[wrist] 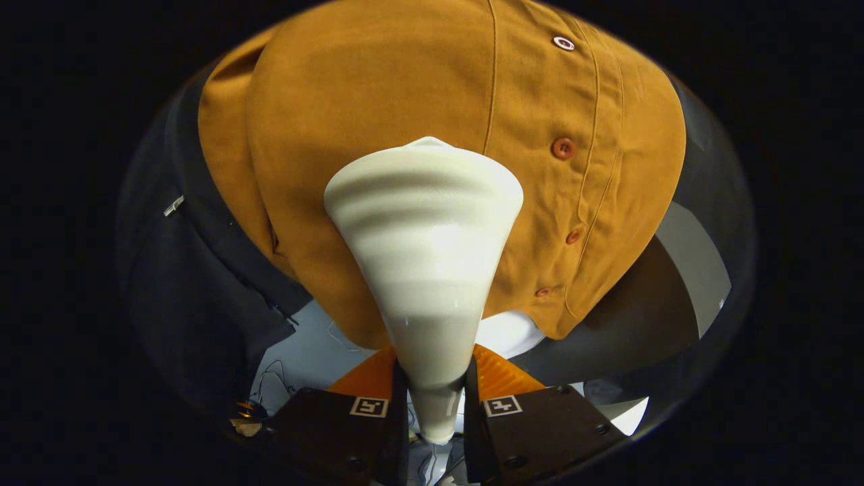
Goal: Iron the clothes twice with a garment steamer, once on the left side and once on the right side.
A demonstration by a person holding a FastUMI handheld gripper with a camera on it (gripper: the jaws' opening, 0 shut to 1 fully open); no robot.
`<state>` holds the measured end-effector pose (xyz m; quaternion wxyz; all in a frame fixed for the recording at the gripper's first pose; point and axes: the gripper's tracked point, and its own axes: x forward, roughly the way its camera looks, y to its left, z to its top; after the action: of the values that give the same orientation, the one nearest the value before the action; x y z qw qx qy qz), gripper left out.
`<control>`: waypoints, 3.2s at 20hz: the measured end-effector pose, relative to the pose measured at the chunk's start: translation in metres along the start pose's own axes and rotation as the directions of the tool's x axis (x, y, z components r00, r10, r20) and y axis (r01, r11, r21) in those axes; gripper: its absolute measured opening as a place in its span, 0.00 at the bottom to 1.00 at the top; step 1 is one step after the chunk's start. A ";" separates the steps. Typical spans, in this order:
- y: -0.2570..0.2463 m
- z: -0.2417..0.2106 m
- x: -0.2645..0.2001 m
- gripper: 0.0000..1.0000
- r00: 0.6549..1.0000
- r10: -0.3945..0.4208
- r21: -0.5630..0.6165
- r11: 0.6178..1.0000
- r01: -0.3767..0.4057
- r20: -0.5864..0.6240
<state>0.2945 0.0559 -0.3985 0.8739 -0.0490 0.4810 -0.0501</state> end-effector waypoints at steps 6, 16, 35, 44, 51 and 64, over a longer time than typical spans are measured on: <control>0.000 -0.016 -0.013 0.36 1.000 0.007 0.004 1.000 -0.006 -0.020; -0.038 0.034 -0.120 0.36 0.977 0.007 0.026 1.000 -0.013 0.215; -0.140 0.073 -0.282 0.36 0.820 0.047 -0.006 0.999 -0.053 0.571; -0.157 0.089 -0.326 0.36 0.733 0.036 0.020 0.998 -0.067 0.679; -0.169 0.095 -0.344 0.36 0.686 0.016 0.027 0.998 -0.052 0.728; -0.167 0.092 -0.342 0.36 0.695 0.017 0.024 0.998 -0.049 0.719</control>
<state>0.1834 -0.0598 -0.0409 0.9939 -0.0379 0.1016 -0.0213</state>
